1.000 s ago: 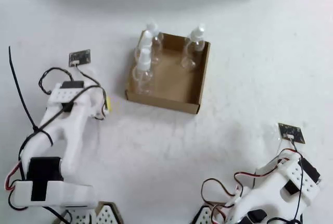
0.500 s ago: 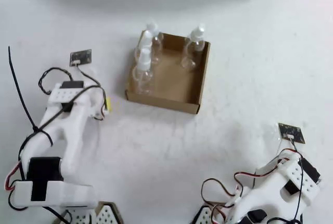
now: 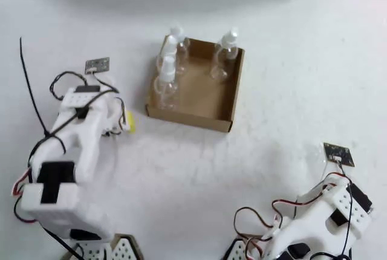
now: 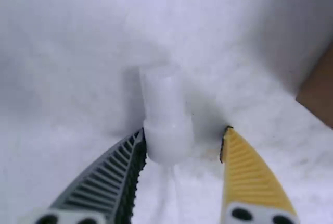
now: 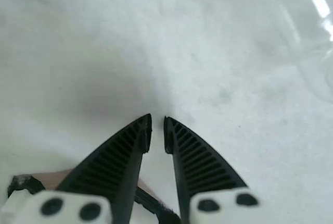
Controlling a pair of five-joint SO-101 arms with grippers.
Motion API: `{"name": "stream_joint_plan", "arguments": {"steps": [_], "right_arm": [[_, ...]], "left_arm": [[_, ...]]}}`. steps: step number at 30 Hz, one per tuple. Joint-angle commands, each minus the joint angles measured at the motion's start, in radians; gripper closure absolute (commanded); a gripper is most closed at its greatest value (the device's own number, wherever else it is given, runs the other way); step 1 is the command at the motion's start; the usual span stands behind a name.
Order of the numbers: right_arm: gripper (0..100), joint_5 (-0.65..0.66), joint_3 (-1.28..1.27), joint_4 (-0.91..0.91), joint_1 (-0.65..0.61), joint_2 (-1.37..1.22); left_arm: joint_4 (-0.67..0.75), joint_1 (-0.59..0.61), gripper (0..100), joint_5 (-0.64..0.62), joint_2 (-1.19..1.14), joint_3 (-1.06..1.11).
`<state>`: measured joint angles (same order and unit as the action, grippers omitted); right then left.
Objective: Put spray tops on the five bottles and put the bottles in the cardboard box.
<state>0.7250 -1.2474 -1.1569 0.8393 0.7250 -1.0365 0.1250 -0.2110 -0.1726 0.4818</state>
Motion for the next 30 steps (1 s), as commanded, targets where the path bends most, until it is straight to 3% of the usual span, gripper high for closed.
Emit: {"name": "stream_joint_plan", "arguments": {"steps": [1, 5, 10, 15, 20, 25, 30], "right_arm": [[98.2, 0.017, 0.005, 0.007, -0.001, 0.008], [98.2, 0.017, 0.005, 0.007, -0.001, 0.008], [98.2, 0.017, 0.005, 0.007, -0.002, 0.008], [98.2, 0.017, 0.005, 0.007, -0.002, 0.008], [98.2, 0.017, 0.005, 0.007, -0.002, 0.008], [98.2, 0.017, 0.005, 0.007, -0.004, 0.007], [98.2, 0.017, 0.005, 0.007, -0.005, 0.007]], "left_arm": [[-0.043, -0.005, 78, 0.015, -0.010, -0.086], [-0.040, -0.005, 80, 0.015, -0.010, -0.087], [0.002, -0.005, 99, 0.017, -0.010, -0.086], [0.002, -0.005, 98, 0.018, -0.010, -0.084], [-0.035, -0.015, 98, 0.222, 0.019, -0.072], [0.060, -0.015, 97, 0.235, 0.160, 0.078], [0.124, -0.045, 83, 0.227, 0.286, 0.203]]}}
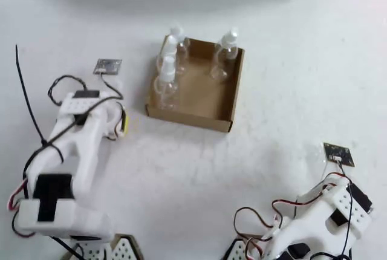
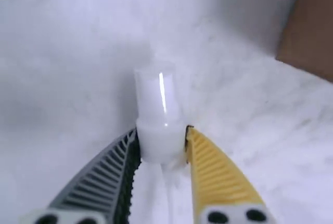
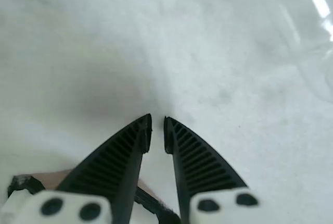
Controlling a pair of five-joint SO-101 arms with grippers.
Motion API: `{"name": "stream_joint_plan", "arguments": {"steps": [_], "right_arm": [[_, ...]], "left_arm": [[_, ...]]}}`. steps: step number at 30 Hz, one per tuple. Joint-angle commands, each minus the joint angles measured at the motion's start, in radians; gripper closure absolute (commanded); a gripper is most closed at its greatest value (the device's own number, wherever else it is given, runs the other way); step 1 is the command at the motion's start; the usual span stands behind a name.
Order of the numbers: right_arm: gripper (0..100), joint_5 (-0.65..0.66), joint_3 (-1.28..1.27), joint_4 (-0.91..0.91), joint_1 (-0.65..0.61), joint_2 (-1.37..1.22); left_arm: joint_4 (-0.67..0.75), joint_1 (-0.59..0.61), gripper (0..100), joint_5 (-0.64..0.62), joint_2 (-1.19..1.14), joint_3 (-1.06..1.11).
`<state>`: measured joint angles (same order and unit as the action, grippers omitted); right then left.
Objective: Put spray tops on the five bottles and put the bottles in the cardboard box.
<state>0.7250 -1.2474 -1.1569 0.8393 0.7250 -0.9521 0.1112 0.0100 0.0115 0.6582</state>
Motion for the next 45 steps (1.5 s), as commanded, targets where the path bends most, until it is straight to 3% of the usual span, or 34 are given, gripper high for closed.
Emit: {"name": "stream_joint_plan", "arguments": {"steps": [1, 5, 11, 15, 26, 29, 33, 35, 40, 45], "right_arm": [[98.2, 0.017, 0.005, 0.007, -0.005, 0.007], [98.2, 0.017, 0.005, 0.007, -0.007, 0.007], [98.2, 0.017, 0.005, 0.007, -0.008, 0.007], [98.2, 0.017, 0.005, 0.007, -0.008, 0.007], [98.2, 0.017, 0.005, 0.007, -0.008, 0.007], [98.2, 0.017, 0.005, 0.007, -0.008, 0.007], [98.2, 0.017, 0.005, 0.008, -0.008, 0.007], [98.2, 0.017, 0.005, 0.008, -0.008, 0.005], [98.2, 0.011, 0.011, 0.005, -0.007, 0.015], [98.2, 0.017, 0.084, 0.002, -0.001, 0.015]], "left_arm": [[0.046, -0.036, 81, 0.006, 0.113, 0.037], [0.051, -0.041, 76, 0.006, 0.117, 0.041], [0.058, -0.038, 76, 0.003, 0.117, 0.040], [0.083, -0.038, 76, -0.069, 0.096, 0.031], [0.008, -0.019, 76, -0.074, -0.013, -0.080], [0.011, -0.025, 82, -0.072, -0.024, -0.084], [0.012, -0.056, 99, -0.071, -0.041, -0.084], [0.009, -0.064, 96, -0.071, -0.041, -0.084], [0.012, -0.059, 98, -0.069, -0.035, -0.086], [0.026, -0.058, 98, 0.014, -0.035, -0.084]]}}
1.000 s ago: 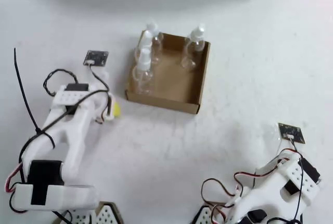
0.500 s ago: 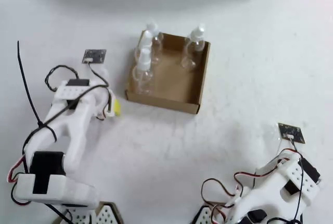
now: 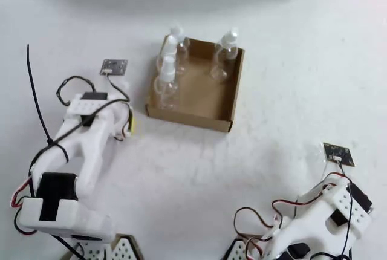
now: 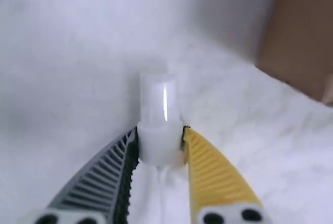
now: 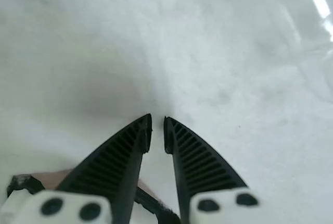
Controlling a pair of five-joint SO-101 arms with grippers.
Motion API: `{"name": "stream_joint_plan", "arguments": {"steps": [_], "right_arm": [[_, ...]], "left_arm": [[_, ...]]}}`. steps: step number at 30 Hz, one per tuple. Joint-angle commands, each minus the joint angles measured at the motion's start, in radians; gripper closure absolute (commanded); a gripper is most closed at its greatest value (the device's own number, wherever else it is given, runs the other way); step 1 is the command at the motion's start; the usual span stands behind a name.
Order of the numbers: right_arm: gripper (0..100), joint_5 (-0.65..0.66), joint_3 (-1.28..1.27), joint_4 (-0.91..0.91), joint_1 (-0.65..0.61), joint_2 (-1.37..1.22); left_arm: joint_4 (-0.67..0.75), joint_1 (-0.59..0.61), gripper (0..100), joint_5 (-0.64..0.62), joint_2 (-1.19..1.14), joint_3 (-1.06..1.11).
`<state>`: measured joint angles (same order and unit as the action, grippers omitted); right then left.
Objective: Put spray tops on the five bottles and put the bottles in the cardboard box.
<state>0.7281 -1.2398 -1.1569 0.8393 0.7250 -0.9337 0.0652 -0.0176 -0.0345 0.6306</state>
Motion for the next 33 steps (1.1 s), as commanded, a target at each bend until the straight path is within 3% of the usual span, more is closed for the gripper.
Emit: {"name": "stream_joint_plan", "arguments": {"steps": [1, 4, 8, 12, 15, 20, 29, 33], "right_arm": [[98.2, 0.014, 0.110, -0.001, 0.001, 0.015], [97.8, 0.023, 0.241, -0.051, 0.036, 0.015], [97.7, 0.206, 0.463, -0.173, 0.041, 0.005], [97.5, 0.301, 0.649, -0.292, 0.039, 0.004], [90.9, 0.361, 0.718, -0.334, 0.039, 0.004], [78.3, 0.408, 0.671, -0.306, -0.042, -0.016], [79.0, 0.384, 0.614, -0.061, -0.165, -0.283], [78.9, 0.470, 0.674, -0.058, -0.171, -0.404]], "left_arm": [[0.008, -0.012, 98, 0.043, 0.012, -0.057], [0.014, -0.012, 98, 0.048, 0.012, -0.057], [0.014, -0.012, 98, 0.049, 0.012, -0.057], [0.014, -0.012, 98, 0.049, 0.012, -0.057], [0.014, -0.012, 98, 0.049, 0.012, -0.057], [0.014, -0.012, 98, 0.049, 0.012, -0.057], [0.014, -0.012, 98, 0.051, 0.012, -0.057], [0.014, -0.012, 98, 0.051, 0.012, -0.057]]}}
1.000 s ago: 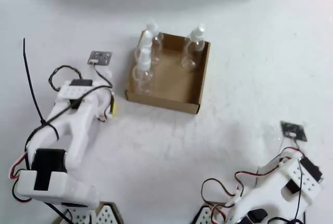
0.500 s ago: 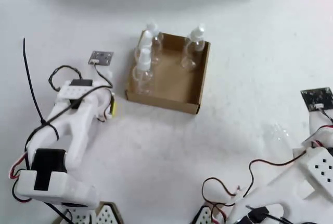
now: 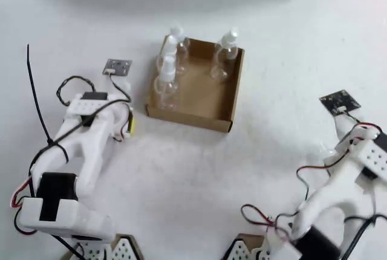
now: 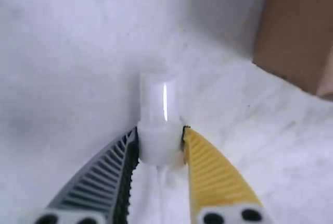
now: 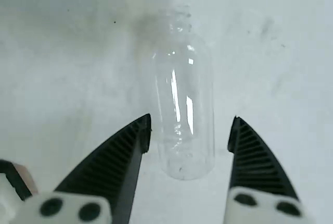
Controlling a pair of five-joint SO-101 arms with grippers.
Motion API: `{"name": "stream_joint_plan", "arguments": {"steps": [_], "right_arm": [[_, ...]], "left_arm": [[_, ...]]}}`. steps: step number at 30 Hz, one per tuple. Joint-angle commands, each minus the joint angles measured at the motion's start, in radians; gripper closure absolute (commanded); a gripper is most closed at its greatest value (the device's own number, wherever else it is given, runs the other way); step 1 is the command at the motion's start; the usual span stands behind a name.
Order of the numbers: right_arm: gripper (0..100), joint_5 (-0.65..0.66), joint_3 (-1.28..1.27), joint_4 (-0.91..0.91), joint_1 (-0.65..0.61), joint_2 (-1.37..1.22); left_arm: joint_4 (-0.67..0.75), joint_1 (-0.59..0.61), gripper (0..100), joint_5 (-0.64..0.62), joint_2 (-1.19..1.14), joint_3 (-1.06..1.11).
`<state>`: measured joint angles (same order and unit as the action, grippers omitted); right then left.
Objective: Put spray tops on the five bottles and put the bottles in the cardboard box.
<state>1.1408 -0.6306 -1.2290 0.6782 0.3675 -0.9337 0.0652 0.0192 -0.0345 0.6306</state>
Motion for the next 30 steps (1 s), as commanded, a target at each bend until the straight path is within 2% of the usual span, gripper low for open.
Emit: {"name": "stream_joint_plan", "arguments": {"steps": [1, 14, 16, 19, 30], "right_arm": [[78.9, 0.074, 0.078, 0.008, -0.007, -0.074], [78.6, 0.233, 0.190, -0.013, -0.002, -0.305], [75.5, 0.258, 0.189, -0.015, -0.002, -0.312], [70.7, 0.267, 0.189, -0.012, -0.002, -0.317], [72.1, 0.269, 0.184, -0.010, -0.039, -0.320]], "left_arm": [[0.014, -0.012, 98, 0.014, 0.012, -0.057], [0.028, -0.013, 98, 0.014, 0.012, -0.057], [0.028, -0.015, 98, 0.014, 0.012, -0.057], [0.028, -0.016, 98, 0.014, 0.012, -0.057], [0.028, -0.016, 98, 0.014, 0.012, -0.057]]}}
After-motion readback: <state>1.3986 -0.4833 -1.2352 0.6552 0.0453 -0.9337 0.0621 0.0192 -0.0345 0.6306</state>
